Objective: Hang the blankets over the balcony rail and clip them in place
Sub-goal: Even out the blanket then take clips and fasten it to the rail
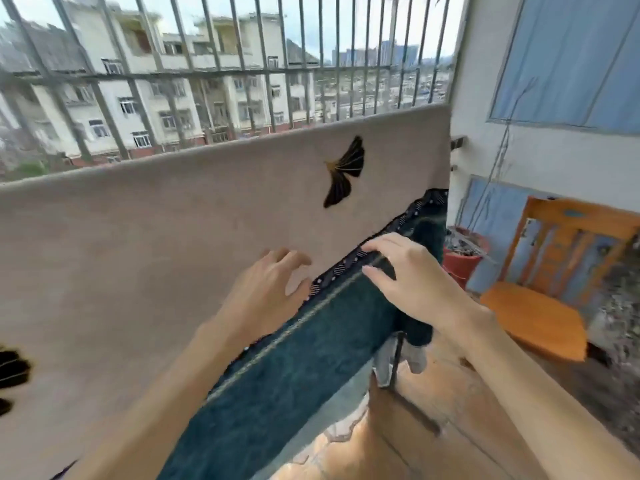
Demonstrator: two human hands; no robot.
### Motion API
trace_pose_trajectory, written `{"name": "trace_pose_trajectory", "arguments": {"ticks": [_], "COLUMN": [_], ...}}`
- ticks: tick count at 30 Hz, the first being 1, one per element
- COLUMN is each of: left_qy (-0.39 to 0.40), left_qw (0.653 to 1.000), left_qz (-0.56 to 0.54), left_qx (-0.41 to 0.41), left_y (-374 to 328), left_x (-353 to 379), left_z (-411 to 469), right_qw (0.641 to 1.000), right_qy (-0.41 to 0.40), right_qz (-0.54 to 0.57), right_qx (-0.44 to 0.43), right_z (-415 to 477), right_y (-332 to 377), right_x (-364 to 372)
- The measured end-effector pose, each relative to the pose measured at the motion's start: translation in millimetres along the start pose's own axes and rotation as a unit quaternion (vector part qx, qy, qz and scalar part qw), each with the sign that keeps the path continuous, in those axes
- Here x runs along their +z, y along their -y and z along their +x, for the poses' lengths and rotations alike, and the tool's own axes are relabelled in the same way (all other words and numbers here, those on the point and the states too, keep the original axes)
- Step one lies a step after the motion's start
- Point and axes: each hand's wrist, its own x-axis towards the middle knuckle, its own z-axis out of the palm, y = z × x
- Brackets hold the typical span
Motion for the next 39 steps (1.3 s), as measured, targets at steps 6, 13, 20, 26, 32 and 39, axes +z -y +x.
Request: {"name": "trace_pose_trajectory", "arguments": {"ticks": [6, 13, 20, 26, 32, 39], "left_qy": [0.087, 0.170, 0.223, 0.257, 0.298, 0.250], "left_qw": [0.994, 0.979, 0.959, 0.942, 0.920, 0.920], "left_qz": [-0.057, -0.095, -0.173, -0.198, -0.198, -0.131], "left_qx": [0.022, 0.054, -0.008, -0.087, -0.158, -0.273], "left_y": [-55.4, -84.6, -72.9, -54.7, -68.1, -103.5], "left_x": [95.8, 186.9, 266.8, 327.4, 384.4, 446.9], "left_z": [61.0, 125.1, 183.9, 217.6, 257.7, 337.1], "right_qw": [0.992, 0.976, 0.959, 0.944, 0.938, 0.970], "right_qy": [-0.006, -0.006, 0.039, 0.097, 0.089, -0.019], "right_qz": [-0.023, -0.028, -0.032, -0.041, -0.002, 0.005], "right_qx": [0.122, 0.214, 0.277, 0.313, 0.335, 0.243], "right_z": [-42.6, -55.5, -2.2, 53.0, 118.1, 223.0], "right_y": [-112.1, -196.5, -279.2, -348.3, -411.5, -472.1], "right_x": [-25.6, -18.7, 6.6, 50.2, 78.2, 73.4]}}
